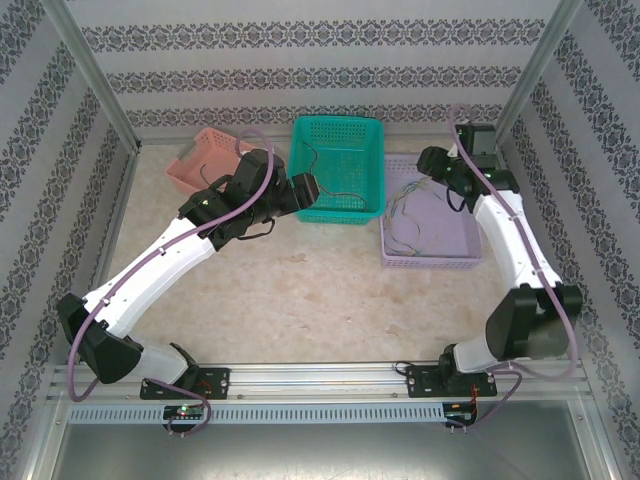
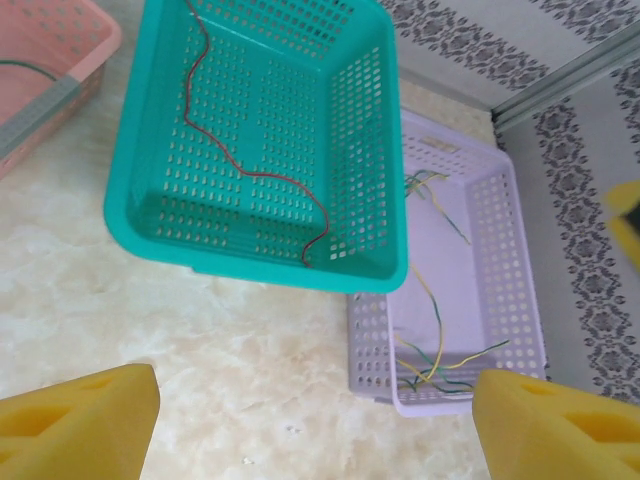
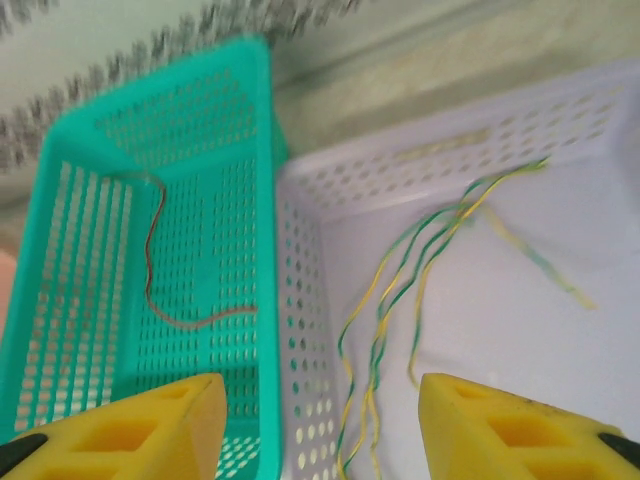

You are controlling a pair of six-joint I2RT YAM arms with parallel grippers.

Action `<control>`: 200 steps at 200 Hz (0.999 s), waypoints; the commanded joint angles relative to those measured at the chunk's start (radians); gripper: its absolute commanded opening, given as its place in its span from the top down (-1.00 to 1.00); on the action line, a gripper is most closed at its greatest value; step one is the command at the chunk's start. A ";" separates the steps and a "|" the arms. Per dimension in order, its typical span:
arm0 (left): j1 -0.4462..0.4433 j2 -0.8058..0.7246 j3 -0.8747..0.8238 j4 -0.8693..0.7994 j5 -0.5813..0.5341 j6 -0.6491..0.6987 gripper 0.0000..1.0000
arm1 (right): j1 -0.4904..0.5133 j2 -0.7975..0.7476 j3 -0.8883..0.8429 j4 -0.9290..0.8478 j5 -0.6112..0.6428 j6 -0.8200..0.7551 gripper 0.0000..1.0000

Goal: Untangle the cables

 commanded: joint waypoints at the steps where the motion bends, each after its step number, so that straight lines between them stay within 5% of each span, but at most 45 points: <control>1: 0.009 -0.042 -0.016 -0.074 -0.030 -0.017 -0.62 | -0.041 -0.060 -0.084 -0.054 0.118 0.089 -0.07; 43: 0.051 -0.124 -0.108 -0.192 -0.080 -0.062 -0.66 | -0.056 -0.212 -0.240 -0.045 0.105 0.165 -0.14; 48: 0.069 -0.152 -0.137 -0.205 -0.095 -0.076 -0.69 | -0.053 -0.232 -0.252 -0.055 0.107 0.167 -0.25; 51: 0.081 -0.171 -0.156 -0.212 -0.102 -0.082 -0.76 | -0.053 -0.242 -0.261 -0.058 0.112 0.172 -0.78; 53: 0.090 -0.182 -0.170 -0.213 -0.104 -0.086 -0.93 | -0.051 -0.252 -0.268 -0.059 0.115 0.173 -0.92; 74: 0.174 -0.305 -0.323 -0.159 -0.112 -0.028 -0.99 | -0.001 -0.343 -0.327 -0.071 0.194 0.144 -0.96; 92: 0.175 -0.365 -0.394 -0.156 -0.267 0.057 -0.99 | 0.118 -0.416 -0.391 -0.025 0.380 0.034 -0.96; 106: 0.137 -0.378 -0.445 -0.199 -0.575 0.047 -0.99 | 0.211 -0.453 -0.488 0.071 0.619 -0.033 -0.96; 124: 0.135 -0.436 -0.612 0.033 -0.727 0.324 -0.99 | 0.211 -0.493 -0.656 0.332 0.537 -0.297 -0.96; 136: 0.135 -0.484 -0.760 0.340 -0.700 0.670 -0.99 | 0.213 -0.505 -0.767 0.507 0.473 -0.424 -0.96; 147: 0.159 -0.502 -0.863 0.560 -0.631 0.807 -0.99 | 0.201 -0.491 -0.836 0.616 0.453 -0.454 -0.96; 200: 0.472 -0.307 -1.106 1.048 -0.262 0.771 -0.99 | 0.061 -0.230 -0.955 1.049 0.238 -0.418 -0.96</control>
